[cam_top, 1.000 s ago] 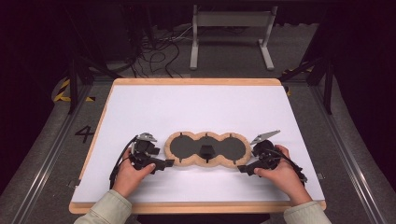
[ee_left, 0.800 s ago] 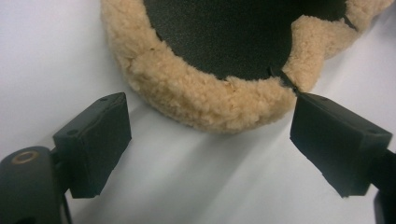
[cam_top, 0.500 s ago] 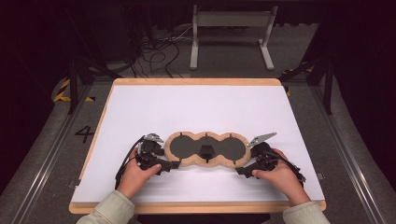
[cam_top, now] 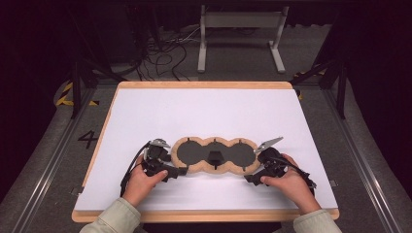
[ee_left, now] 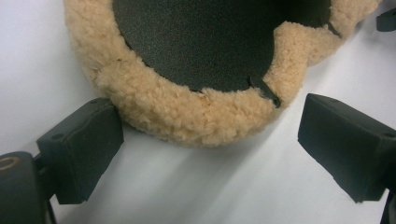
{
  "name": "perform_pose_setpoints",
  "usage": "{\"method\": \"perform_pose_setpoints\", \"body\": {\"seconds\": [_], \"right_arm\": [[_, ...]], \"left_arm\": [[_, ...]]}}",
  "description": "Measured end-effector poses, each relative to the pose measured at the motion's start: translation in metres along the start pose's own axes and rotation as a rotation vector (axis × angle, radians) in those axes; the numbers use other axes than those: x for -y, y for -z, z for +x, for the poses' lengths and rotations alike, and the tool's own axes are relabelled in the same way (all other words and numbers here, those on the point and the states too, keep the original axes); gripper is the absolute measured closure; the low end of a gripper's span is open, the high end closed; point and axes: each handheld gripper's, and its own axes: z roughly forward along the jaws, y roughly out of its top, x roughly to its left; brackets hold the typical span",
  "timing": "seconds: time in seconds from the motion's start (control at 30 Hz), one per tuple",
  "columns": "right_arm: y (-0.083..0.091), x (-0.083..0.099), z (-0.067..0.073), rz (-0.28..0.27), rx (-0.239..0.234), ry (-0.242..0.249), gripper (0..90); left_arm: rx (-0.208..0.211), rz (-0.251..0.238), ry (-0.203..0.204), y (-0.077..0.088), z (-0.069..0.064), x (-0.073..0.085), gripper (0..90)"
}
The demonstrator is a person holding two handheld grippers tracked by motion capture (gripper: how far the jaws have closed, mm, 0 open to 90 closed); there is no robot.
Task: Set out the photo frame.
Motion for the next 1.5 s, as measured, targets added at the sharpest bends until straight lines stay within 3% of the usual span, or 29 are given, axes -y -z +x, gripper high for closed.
{"method": "perform_pose_setpoints", "body": {"seconds": [0.17,0.37,0.47,0.57,0.67,0.83,1.17,1.4,1.5], "right_arm": [[0.004,0.003,-0.006,-0.021,-0.071,-0.044,5.1],[0.006,0.002,-0.007,-0.023,-0.075,-0.064,7.4],[0.01,0.002,-0.008,-0.055,-0.065,-0.071,10.9],[0.014,0.002,-0.01,-0.074,-0.082,-0.081,10.9],[0.012,0.004,-0.011,-0.058,-0.106,-0.093,10.9],[0.009,0.005,-0.015,-0.058,-0.138,-0.13,11.8],[0.012,0.007,-0.02,-0.102,-0.096,-0.216,27.5],[0.013,0.005,-0.016,-0.089,-0.064,-0.2,27.6],[0.015,0.004,-0.013,-0.092,-0.039,-0.179,29.0]], "left_arm": [[-0.017,-0.006,-0.002,0.001,0.001,-0.001,11.6],[-0.029,-0.033,0.002,0.005,-0.001,-0.001,15.3],[-0.035,-0.045,0.004,0.007,-0.001,-0.001,17.0],[-0.03,-0.044,0.006,0.007,-0.001,-0.001,17.1],[-0.032,-0.039,0.014,0.006,0.001,-0.001,18.4],[-0.019,-0.053,0.053,0.006,0.004,-0.001,21.4],[-0.054,-0.035,0.06,0.001,0.003,-0.002,23.9],[-0.079,-0.04,0.057,0.002,0.0,-0.002,24.3],[-0.115,-0.067,0.04,0.006,-0.004,-0.002,27.3]]}}
